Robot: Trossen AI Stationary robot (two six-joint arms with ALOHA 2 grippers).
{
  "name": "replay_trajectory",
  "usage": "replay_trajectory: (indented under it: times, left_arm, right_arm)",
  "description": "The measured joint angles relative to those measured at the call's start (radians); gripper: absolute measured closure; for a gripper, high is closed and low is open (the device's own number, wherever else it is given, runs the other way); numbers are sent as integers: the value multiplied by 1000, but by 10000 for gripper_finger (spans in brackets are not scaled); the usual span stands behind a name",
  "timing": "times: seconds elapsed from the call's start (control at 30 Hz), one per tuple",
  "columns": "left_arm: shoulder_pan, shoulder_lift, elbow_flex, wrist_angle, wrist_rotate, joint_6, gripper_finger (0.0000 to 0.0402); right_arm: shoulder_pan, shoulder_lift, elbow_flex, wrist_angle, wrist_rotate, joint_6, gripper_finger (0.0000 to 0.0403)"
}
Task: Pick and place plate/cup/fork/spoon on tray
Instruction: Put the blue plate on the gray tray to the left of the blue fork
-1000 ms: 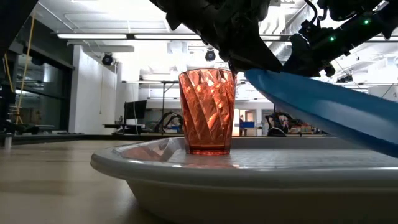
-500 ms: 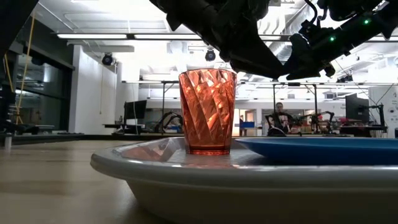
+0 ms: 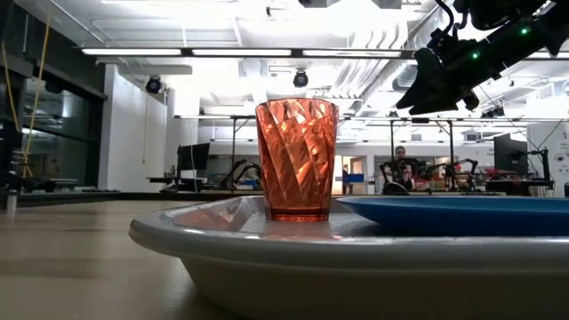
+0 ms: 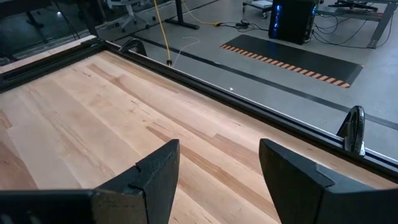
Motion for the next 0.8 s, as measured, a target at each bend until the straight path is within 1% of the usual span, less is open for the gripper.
replay_trajectory:
  times: [0.07,0.1,0.17,0.23,0.33,0.43,0.5,0.63,0.73,0.8]
  left_arm:
    - [0,-67,-70,57,0,-8,375]
    - [0,-96,-114,85,0,-20,387]
    - [4,-148,-223,158,0,-53,390]
    - [9,-193,-355,268,-9,-88,393]
    - [34,-253,-534,467,-44,-148,399]
    - [68,-302,-663,629,-70,-190,399]
    - [90,-332,-716,686,-71,-212,401]
    - [118,-394,-755,721,-70,-213,401]
    - [124,-421,-763,722,-71,-204,401]
    - [123,-426,-766,716,-69,-194,401]
  right_arm:
    - [0,0,0,-6,-2,20,190]
    - [0,0,0,-10,-6,25,190]
    - [0,0,0,-20,-28,40,190]
    - [0,0,0,-38,-79,96,190]
    - [0,-2,16,-127,-212,209,190]
    - [11,-3,63,-209,-338,283,190]
    - [57,6,66,-211,-354,300,190]
    - [181,36,111,-196,-385,267,190]
    - [298,78,183,-333,-444,326,204]
    - [403,118,257,-448,-443,403,226]
